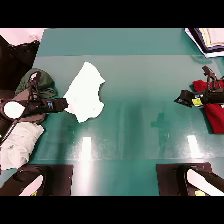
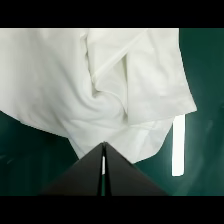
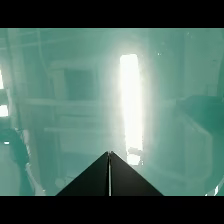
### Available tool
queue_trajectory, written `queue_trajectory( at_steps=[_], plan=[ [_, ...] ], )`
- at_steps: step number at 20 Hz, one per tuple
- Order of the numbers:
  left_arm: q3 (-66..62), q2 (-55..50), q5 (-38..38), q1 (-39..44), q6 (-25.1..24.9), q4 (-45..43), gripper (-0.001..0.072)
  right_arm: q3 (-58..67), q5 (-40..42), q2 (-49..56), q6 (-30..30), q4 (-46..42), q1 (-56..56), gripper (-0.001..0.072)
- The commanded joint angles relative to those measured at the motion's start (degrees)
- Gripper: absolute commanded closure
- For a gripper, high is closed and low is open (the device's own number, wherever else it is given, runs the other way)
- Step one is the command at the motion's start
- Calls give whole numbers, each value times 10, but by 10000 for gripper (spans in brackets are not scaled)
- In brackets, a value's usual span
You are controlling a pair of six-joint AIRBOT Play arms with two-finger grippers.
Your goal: Fold the shirts.
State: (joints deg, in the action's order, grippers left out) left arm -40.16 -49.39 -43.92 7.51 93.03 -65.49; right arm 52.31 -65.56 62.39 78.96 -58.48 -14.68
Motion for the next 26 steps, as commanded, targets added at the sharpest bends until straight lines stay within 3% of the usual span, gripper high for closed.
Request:
queue_trajectory(
  at_steps=[1, 18, 19, 20, 21, 22, 23, 26],
  plan=[
    [0, 0, 0, 0, 0, 0, 661, 1, 0, 0, 0, 0, 0, 694],
    [0, 0, 23, 0, 0, 5, 659, 1, -6, 0, 0, 8, 0, 694],
    [0, 0, 45, 0, 0, 6, 572, 1, -13, 0, 0, 16, 0, 694],
    [-1, 0, 73, 0, 0, 6, 192, 3, -14, 0, 0, 35, 0, 694],
    [-1, 0, 100, 0, 0, 6, 20, 8, -14, 0, 0, 48, 0, 694],
    [-1, -3, 114, 0, 0, -2, 147, 16, -14, 0, 0, 56, 0, 694],
    [-2, -13, 116, 0, 0, -14, 209, 24, -13, 0, 0, 65, 0, 694],
    [-7, -84, 116, 0, 0, -23, 210, 56, -9, 0, 0, 65, 6, 694]
  ],
)
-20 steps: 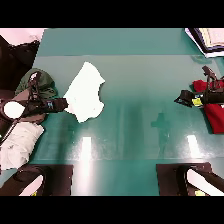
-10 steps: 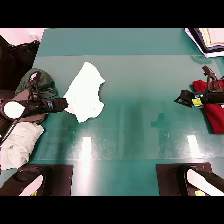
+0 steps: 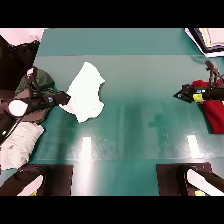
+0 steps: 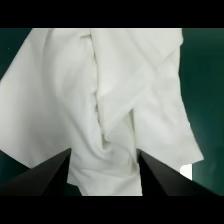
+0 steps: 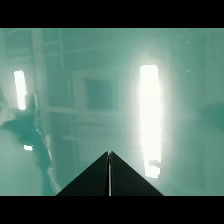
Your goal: Fold the shirts.
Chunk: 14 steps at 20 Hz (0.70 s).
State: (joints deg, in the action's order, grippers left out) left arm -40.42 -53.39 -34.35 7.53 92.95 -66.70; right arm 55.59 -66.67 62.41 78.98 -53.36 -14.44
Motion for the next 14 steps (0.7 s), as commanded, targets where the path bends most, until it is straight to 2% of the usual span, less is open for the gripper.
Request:
queue_trajectory(
  at_steps=[1, 8, 9, 10, 14],
  plan=[
    [-13, -71, 21, 0, 0, -10, 210, 32, 0, 0, 0, 14, 4, 694],
    [-112, -214, -2, 0, -14, 2, 215, 62, -39, -1, 0, 14, 4, 694],
    [-117, -214, -6, 0, -15, 9, 360, 62, -45, -1, 0, 14, 4, 694],
    [-129, -214, -15, 0, -22, 10, 668, 62, -50, -1, 0, 14, 4, 694],
    [-246, -212, -141, 0, -49, 17, 680, 62, -53, -22, 0, 15, 4, 694]
  ],
)
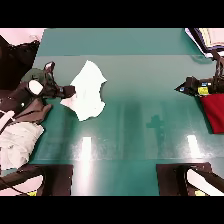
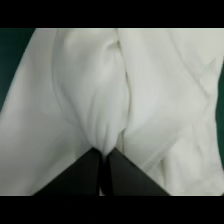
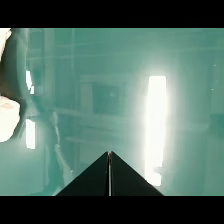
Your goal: Fold the shirts.
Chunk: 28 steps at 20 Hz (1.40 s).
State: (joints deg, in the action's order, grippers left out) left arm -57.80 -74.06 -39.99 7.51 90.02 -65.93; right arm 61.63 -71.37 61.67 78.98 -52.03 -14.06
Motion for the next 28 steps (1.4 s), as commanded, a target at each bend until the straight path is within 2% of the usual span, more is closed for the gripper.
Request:
queue_trajectory(
  at_steps=[1, 3, 7, 9, 12, 15, 18, 19, 21, 23, 26, 28],
  plan=[
    [-113, 3, -118, 0, -42, 26, 680, 2, 3, -33, 0, 2, 0, 694],
    [-201, 28, -165, 0, -93, 89, 681, 2, 38, -87, 0, 1, 0, 694],
    [-359, 92, -223, 0, -187, 311, 681, 2, 111, -196, 0, 1, 0, 694],
    [-423, 113, -257, 0, -200, 385, 681, 2, 133, -237, 7, 1, 0, 694],
    [-484, 131, -287, 47, -200, 397, 681, 2, 152, -277, 40, 2, 0, 694],
    [-490, 132, -288, 147, -200, 375, 681, 3, 158, -290, 45, 47, 0, 694],
    [-490, 117, -287, 240, -200, 363, 680, 59, 106, -252, 45, 60, 0, 694],
    [-491, 113, -283, 267, -208, 362, 680, 91, 77, -228, 45, 59, 0, 694],
    [-491, 108, -280, 287, -256, 343, 680, 155, 29, -181, 45, 59, 0, 694],
    [-490, 108, -292, 277, -244, 229, 680, 207, -14, -137, 45, 59, 0, 694],
    [-474, 99, -352, 234, -148, 2, 680, 256, -72, -91, 45, 59, 0, 694],
    [-409, 98, -352, 184, -135, -26, 679, 266, -90, -76, 45, 59, 0, 694]
  ],
)
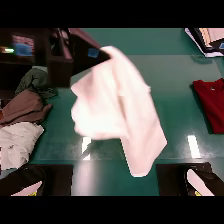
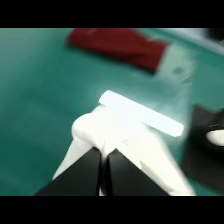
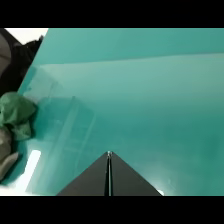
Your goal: Fold the shirts.
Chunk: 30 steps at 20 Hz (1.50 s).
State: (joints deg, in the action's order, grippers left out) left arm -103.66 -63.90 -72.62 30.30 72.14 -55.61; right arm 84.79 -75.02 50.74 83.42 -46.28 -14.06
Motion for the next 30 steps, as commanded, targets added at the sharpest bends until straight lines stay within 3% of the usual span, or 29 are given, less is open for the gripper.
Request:
queue_trajectory(
  at_steps=[1, 3, 4, 5, 6, 16, 25, 30],
  plan=[
    [93, -5, -21, -69, 46, -129, 679, 31, -55, 36, 0, 2, 0, 694],
    [199, -6, -5, -110, 60, -127, 677, 16, -55, 34, 0, 1, 0, 694],
    [256, -6, 8, -129, 61, -128, 537, 5, -54, 29, 0, 1, 0, 694],
    [302, -6, 20, -148, 67, -127, 217, -11, -49, 22, 0, 1, 0, 694],
    [338, -6, 33, -169, 83, -128, 68, -28, -40, 15, -1, 0, 0, 694],
    [394, -45, 71, -354, 96, -128, 88, -149, 30, -41, -2, -3, 0, 695],
    [395, -186, 150, -360, 99, -104, 88, -150, 30, -38, -2, -7, 0, 694],
    [395, -212, 190, -352, 69, -78, 87, -150, 29, -38, -2, -45, 0, 694]
  ],
)
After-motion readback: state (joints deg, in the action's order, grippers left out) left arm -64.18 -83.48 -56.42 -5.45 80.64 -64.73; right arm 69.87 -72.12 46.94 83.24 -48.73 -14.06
